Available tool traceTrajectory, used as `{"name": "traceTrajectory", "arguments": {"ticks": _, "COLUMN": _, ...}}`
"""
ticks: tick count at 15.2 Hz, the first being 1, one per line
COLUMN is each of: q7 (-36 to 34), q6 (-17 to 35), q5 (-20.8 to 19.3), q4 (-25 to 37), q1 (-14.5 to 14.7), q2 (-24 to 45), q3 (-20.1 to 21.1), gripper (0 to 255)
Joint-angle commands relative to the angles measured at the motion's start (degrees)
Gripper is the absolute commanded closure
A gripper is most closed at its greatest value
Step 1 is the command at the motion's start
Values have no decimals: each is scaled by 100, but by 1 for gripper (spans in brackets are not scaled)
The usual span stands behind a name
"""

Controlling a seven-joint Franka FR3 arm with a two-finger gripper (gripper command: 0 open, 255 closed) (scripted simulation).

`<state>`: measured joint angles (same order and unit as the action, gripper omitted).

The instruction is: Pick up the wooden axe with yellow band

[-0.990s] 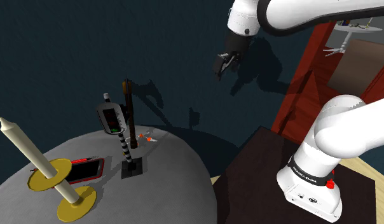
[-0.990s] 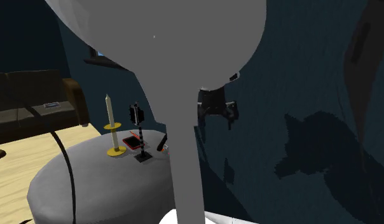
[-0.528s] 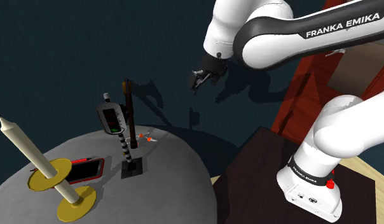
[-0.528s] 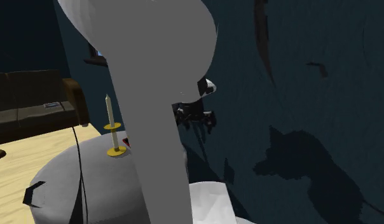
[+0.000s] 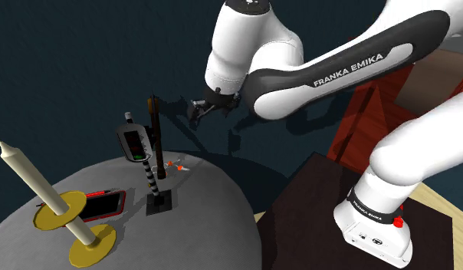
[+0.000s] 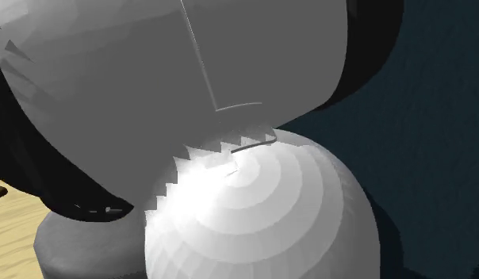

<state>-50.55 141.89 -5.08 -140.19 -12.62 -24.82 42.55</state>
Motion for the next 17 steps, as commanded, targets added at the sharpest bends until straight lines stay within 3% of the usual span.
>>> {"name": "traceTrajectory", "arguments": {"ticks": 1, "q7": -676, "q6": 214, "q5": -394, "q4": 236, "q1": -425, "q2": 312, "q3": 533, "gripper": 0}}
{"name": "traceTrajectory", "arguments": {"ticks": 4, "q7": -1881, "q6": 375, "q5": -1370, "q4": 753, "q1": -1406, "q2": 943, "q3": 1629, "gripper": 0}}
{"name": "traceTrajectory", "arguments": {"ticks": 6, "q7": -2898, "q6": 280, "q5": -2386, "q4": 1191, "q1": -2319, "q2": 1528, "q3": 2648, "gripper": 0}}
{"name": "traceTrajectory", "arguments": {"ticks": 7, "q7": -3597, "q6": 52, "q5": -3223, "q4": 1467, "q1": -2972, "q2": 2047, "q3": 3420, "gripper": 0}}
{"name": "traceTrajectory", "arguments": {"ticks": 8, "q7": -4915, "q6": -1054, "q5": -5276, "q4": 1903, "q1": -3199, "q2": 3718, "q3": 4172, "gripper": 0}}
{"name": "traceTrajectory", "arguments": {"ticks": 9, "q7": -5265, "q6": -1381, "q5": -5767, "q4": 2169, "q1": -2521, "q2": 4151, "q3": 3686, "gripper": 0}}
{"name": "traceTrajectory", "arguments": {"ticks": 10, "q7": -5316, "q6": -1205, "q5": -5619, "q4": 2373, "q1": -1498, "q2": 3962, "q3": 2605, "gripper": 0}}
{"name": "traceTrajectory", "arguments": {"ticks": 12, "q7": -5771, "q6": -1643, "q5": -6247, "q4": 2902, "q1": -782, "q2": 4580, "q3": 2169, "gripper": 0}}
{"name": "traceTrajectory", "arguments": {"ticks": 13, "q7": -5937, "q6": -1816, "q5": -6482, "q4": 3164, "q1": -470, "q2": 4832, "q3": 1977, "gripper": 0}}
{"name": "traceTrajectory", "arguments": {"ticks": 17, "q7": -6175, "q6": -1751, "q5": -6742, "q4": 3083, "q1": -340, "q2": 4998, "q3": 1820, "gripper": 0}}
